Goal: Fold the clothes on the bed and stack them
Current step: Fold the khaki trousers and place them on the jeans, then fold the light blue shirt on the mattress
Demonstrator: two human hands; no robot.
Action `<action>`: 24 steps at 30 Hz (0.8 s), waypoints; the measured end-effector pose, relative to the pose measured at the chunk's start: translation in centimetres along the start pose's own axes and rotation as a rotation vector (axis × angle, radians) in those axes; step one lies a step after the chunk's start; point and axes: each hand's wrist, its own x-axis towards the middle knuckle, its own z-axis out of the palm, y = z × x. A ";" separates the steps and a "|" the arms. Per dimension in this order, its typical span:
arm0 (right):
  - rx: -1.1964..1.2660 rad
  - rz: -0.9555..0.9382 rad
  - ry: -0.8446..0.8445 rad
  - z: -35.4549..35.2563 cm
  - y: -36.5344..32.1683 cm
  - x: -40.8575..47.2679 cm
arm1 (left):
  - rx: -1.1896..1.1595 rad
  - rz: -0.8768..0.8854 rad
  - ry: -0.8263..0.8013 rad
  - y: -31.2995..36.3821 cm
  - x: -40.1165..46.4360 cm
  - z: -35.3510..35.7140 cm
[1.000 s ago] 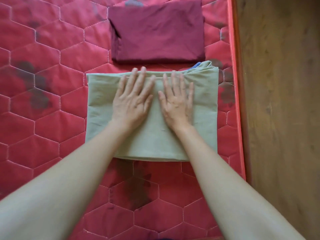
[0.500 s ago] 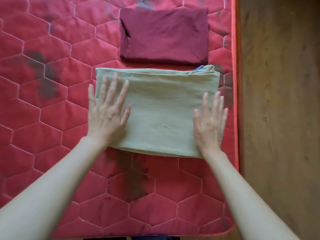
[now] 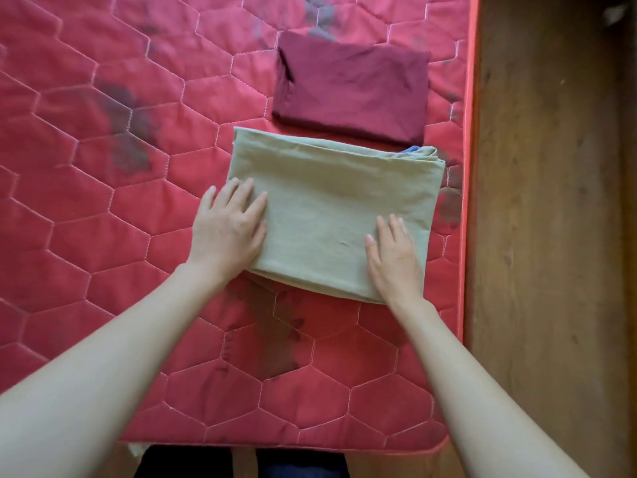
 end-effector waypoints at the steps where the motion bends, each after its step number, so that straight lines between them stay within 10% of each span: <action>1: 0.024 -0.021 0.036 -0.5 -1.2 -0.4 | -0.001 -0.044 0.076 -0.7 -0.9 -0.6; 7: 0.021 -0.296 0.231 0.5 -11.0 -4.6 | -0.034 -0.257 0.164 -7.3 -10.2 -3.2; 24: -0.048 -0.627 0.018 14.0 -47.2 -20.8 | -0.046 -0.674 0.097 -32.5 -36.0 -10.0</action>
